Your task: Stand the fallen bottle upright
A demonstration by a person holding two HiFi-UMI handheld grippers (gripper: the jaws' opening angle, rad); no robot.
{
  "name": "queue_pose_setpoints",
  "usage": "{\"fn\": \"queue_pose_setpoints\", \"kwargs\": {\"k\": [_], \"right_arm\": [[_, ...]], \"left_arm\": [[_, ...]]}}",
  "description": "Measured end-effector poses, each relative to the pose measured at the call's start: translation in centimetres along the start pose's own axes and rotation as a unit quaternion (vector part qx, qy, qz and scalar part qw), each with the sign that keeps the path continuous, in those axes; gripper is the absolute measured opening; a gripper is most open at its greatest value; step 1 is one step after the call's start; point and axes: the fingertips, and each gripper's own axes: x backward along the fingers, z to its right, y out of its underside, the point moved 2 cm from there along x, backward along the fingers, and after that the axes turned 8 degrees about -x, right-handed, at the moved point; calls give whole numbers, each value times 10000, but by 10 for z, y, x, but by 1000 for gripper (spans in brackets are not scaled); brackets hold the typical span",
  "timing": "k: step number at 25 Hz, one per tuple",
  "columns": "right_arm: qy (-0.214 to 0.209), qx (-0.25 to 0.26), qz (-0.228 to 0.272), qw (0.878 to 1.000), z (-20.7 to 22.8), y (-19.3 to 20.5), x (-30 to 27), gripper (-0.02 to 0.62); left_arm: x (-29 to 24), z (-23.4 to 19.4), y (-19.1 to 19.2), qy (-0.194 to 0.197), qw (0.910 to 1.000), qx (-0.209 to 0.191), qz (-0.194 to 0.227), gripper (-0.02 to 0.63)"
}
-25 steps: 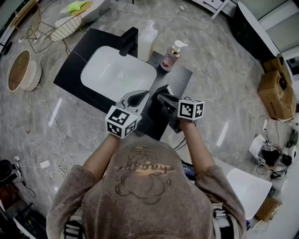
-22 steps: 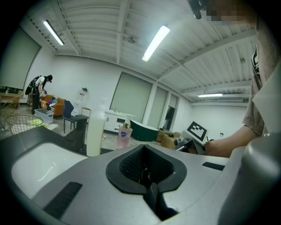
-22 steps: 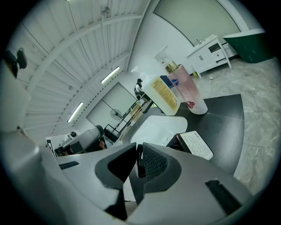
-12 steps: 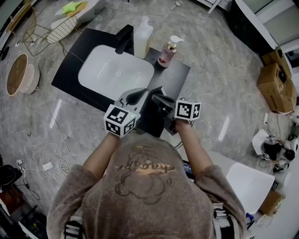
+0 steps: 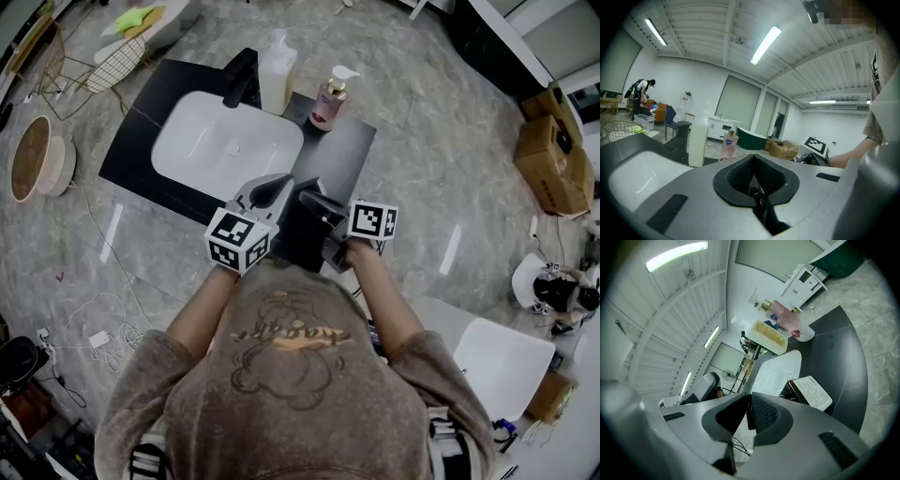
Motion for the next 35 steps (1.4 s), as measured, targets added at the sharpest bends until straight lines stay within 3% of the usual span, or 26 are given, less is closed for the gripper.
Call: {"fn": "queue_pose_setpoints", "kwargs": {"k": [7, 11, 27, 35], "right_arm": [[-38, -445, 188, 9988, 17, -13, 7, 35], [-632, -523, 295, 9962, 12, -21, 2, 34], [-734, -1733, 721, 9795, 39, -44, 9, 37], [-660, -1766, 802, 9788, 50, -56, 11, 49]], "left_arm": [[-5, 2, 0, 40, 10000, 2, 3, 18], [-7, 0, 0, 32, 10000, 10, -11, 18], [-15, -5, -1, 36, 9999, 120, -40, 18], [-20, -8, -1, 26, 9999, 133, -77, 18]]}}
